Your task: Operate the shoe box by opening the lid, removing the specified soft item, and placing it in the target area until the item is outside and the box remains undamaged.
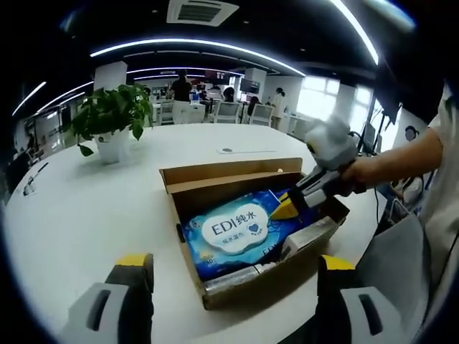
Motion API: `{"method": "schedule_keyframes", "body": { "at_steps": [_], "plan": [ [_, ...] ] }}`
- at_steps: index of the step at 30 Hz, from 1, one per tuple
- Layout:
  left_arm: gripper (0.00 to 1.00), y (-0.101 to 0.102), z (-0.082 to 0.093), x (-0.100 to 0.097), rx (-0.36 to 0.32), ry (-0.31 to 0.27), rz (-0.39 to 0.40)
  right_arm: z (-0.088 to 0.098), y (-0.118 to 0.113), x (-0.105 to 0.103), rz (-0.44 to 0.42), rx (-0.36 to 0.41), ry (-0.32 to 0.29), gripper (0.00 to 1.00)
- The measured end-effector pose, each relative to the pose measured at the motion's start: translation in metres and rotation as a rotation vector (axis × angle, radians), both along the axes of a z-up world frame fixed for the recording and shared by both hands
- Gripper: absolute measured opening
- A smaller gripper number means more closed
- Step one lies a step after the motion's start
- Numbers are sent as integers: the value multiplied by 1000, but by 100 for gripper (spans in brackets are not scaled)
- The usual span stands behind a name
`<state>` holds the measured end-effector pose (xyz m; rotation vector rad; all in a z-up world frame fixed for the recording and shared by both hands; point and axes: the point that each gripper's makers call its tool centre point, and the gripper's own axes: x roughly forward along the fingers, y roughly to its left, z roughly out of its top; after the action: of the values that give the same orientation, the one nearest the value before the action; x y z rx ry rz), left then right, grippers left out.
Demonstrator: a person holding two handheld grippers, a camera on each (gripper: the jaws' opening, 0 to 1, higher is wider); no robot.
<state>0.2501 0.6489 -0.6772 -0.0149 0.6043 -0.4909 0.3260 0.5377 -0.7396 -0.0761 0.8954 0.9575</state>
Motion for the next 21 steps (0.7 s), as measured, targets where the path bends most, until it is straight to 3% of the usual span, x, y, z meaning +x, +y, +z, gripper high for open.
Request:
{"method": "schedule_keyframes", "body": {
  "at_steps": [11, 21],
  "plan": [
    [96, -3, 1, 0, 16, 2, -11, 19, -5, 3, -23, 34, -44, 0],
    [95, -3, 0, 1, 28, 9, -15, 28, -26, 9, -78, 54, -64, 0]
  ]
}}
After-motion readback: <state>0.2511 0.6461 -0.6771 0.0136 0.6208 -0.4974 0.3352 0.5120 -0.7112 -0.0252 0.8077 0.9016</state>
